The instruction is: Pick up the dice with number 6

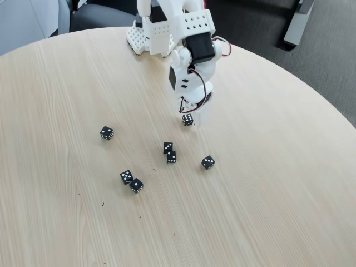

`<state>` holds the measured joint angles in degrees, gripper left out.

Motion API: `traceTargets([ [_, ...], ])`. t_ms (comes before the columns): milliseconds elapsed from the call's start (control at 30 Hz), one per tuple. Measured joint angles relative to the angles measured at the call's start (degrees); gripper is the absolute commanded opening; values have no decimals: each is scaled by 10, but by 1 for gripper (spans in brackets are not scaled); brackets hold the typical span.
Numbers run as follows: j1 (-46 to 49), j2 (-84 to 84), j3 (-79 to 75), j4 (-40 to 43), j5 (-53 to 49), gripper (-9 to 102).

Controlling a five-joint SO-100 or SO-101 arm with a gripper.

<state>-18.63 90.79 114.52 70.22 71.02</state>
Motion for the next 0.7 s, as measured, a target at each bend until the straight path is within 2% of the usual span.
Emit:
traceTargets([
  [200, -2, 0, 0, -29, 11, 21],
  [700, -2, -8, 0, -33, 11, 20],
])
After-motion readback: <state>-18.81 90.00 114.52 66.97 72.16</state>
